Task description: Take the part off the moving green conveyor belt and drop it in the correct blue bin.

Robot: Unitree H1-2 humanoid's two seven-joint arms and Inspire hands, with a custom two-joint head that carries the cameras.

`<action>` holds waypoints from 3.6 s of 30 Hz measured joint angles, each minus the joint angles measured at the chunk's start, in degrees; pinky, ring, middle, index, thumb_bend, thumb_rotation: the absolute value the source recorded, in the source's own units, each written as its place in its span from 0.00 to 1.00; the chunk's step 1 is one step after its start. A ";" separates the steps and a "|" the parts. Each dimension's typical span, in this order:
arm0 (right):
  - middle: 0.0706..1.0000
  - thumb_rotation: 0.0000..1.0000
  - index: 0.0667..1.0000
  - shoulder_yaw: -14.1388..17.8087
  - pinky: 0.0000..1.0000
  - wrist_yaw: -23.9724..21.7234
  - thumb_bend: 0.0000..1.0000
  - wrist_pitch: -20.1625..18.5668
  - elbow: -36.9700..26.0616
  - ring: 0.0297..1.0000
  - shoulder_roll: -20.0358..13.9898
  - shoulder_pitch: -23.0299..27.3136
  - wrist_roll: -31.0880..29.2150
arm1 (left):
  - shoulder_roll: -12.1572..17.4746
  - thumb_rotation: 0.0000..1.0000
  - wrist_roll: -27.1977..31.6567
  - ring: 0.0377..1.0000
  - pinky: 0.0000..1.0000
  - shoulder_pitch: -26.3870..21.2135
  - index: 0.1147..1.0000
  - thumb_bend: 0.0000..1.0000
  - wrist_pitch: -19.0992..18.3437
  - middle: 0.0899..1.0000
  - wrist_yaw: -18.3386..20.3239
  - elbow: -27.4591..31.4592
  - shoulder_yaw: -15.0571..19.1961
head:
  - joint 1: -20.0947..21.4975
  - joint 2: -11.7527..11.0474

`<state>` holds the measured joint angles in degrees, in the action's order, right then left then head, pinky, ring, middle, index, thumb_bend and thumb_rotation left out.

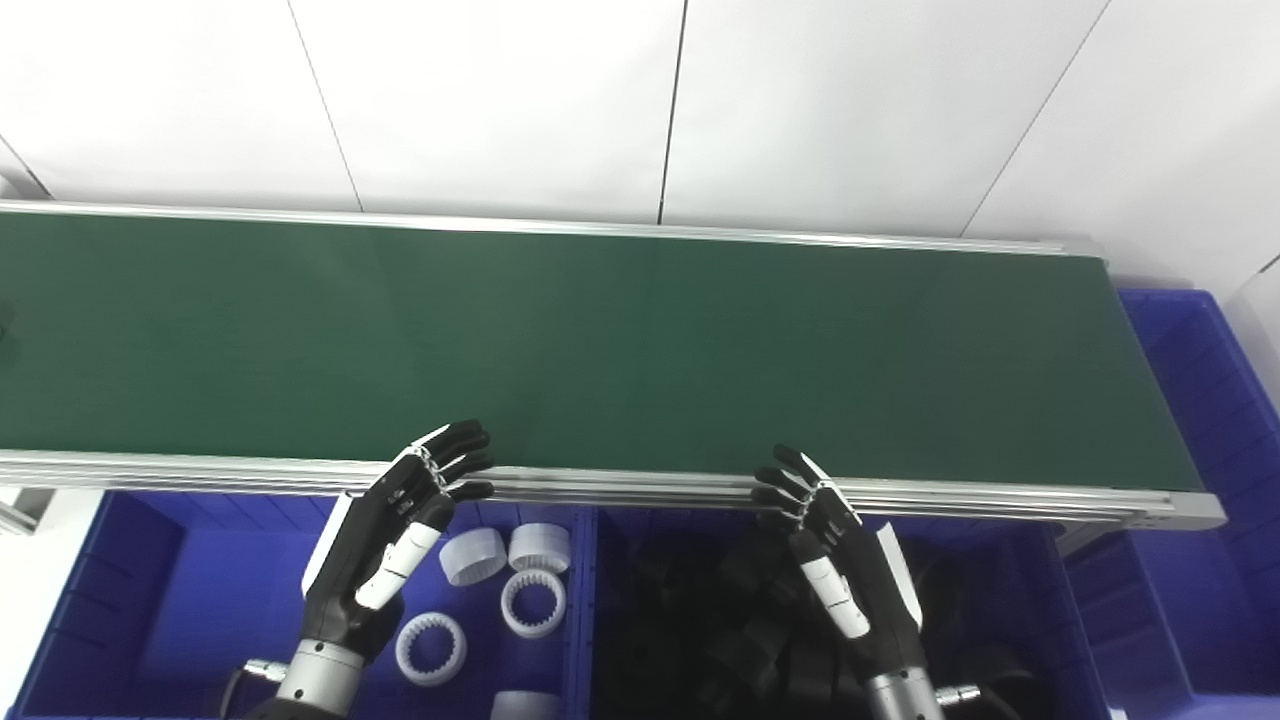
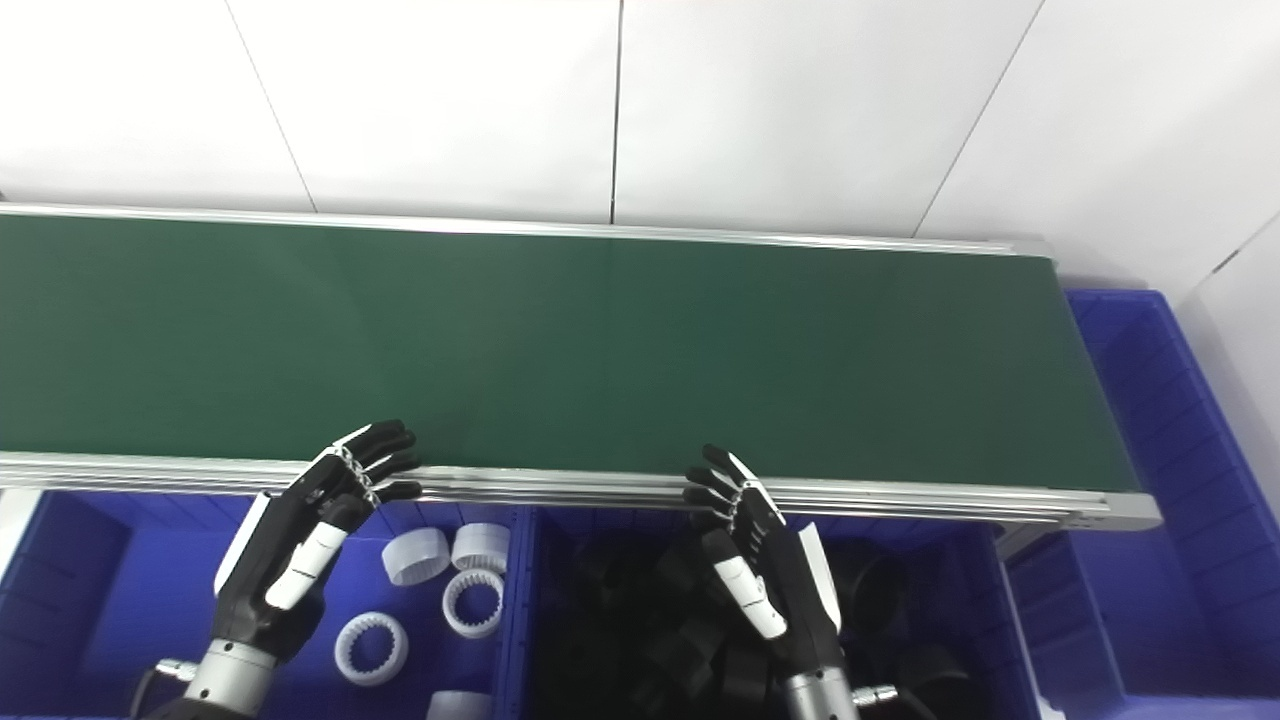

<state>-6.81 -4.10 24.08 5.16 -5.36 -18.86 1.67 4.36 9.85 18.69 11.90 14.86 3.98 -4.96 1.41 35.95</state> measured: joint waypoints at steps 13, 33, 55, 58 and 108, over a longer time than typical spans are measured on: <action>0.80 0.85 0.88 0.04 0.69 0.10 0.70 0.00 0.02 0.76 0.02 0.00 0.10 | 0.01 0.64 0.03 0.78 0.69 0.02 0.77 0.67 0.01 0.81 -0.53 -0.01 0.00 | -0.26 -0.26; 0.81 0.82 0.89 0.46 0.72 -0.70 0.63 0.00 0.46 0.78 -0.08 0.00 -1.63 | -0.04 0.61 -1.67 0.77 0.68 -0.07 0.77 0.67 2.13 0.80 -0.59 -1.90 -0.49 | -10.20 -3.78; 0.87 1.00 0.99 2.32 0.82 -1.66 0.23 0.00 4.07 0.83 0.54 0.39 -1.19 | 1.75 0.29 -7.31 0.70 0.61 -2.02 0.72 0.81 0.93 0.73 -2.48 0.96 -0.20 | -18.19 -11.69; 0.87 1.00 0.99 2.34 0.82 -1.76 0.20 0.00 4.38 0.83 0.64 0.57 -1.43 | 2.74 0.25 -7.20 0.69 0.59 -3.20 0.72 0.84 -0.85 0.72 -2.43 2.87 -0.18 | -18.19 -11.86; 0.89 1.00 1.00 2.60 0.84 0.05 0.05 0.01 4.78 0.87 2.43 0.71 -0.96 | 15.91 0.00 -53.89 0.82 0.70 -39.41 0.79 0.95 -23.77 0.85 1.56 -9.33 -13.02 | -20.92 -13.89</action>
<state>-4.21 -4.05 24.09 9.94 -2.94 -18.15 0.71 20.26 -44.04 -20.72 -11.87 16.42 -5.35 -17.98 -19.51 22.06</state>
